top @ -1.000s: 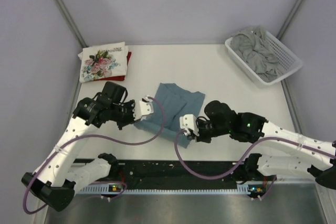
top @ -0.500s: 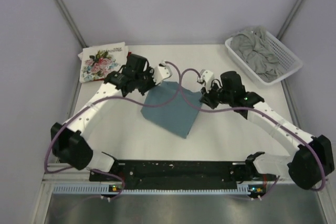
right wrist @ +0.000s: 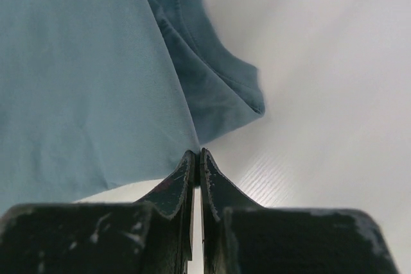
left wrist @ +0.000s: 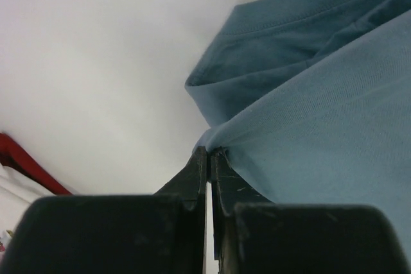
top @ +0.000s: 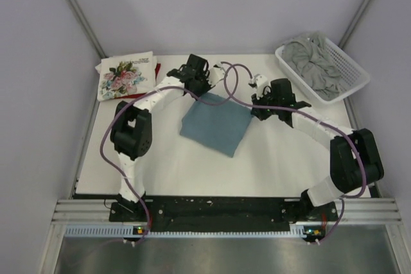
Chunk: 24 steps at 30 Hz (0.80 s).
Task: Fold and stack the t-shirts
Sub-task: Fold the long partially folded tshirt into a neat square
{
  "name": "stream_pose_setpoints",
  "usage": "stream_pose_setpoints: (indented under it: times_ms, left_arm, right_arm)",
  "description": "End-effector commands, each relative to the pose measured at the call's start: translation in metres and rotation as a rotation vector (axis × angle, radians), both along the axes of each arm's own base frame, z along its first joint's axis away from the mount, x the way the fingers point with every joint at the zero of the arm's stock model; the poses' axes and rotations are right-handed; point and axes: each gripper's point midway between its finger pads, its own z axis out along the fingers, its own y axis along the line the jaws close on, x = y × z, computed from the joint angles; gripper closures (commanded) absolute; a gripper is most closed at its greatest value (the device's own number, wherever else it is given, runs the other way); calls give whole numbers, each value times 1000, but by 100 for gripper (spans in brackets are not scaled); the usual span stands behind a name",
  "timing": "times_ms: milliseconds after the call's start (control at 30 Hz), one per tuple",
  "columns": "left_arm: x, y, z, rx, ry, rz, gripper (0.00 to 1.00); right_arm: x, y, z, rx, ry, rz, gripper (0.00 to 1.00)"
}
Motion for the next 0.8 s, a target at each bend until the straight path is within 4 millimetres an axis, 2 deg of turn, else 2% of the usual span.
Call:
stream_pose_setpoints:
  times_ms: [0,200,333,467,533,633,667,733,767]
  left_arm:
    - [46,9,6,40,-112,122,100]
    - [59,14,-20,81,-111,185,100]
    - [76,20,-21,75,-173,253,83]
    - [101,42,-19,63,-207,385,62]
    - [109,50,-16,48,-190,417,57]
    - [119,64,7,32,-221,449,56]
    - [118,65,23,13,-238,452,56]
    - [104,65,48,-38,-241,445,56]
    - [92,62,53,-73,-218,430,55]
  right_arm:
    - [48,-6,17,7,-87,-88,100]
    - [78,-5,-7,-43,-53,-113,100]
    - [110,-4,-12,-65,-54,-148,96]
    - [141,-9,-15,-114,-35,-201,75]
    - [151,-13,-17,-132,10,-211,69]
    - [162,-23,-6,-127,25,-252,67]
    - [162,-23,6,-118,17,-264,67]
    - [150,-21,29,-74,22,-276,65]
    - [140,-18,40,-32,34,-285,65]
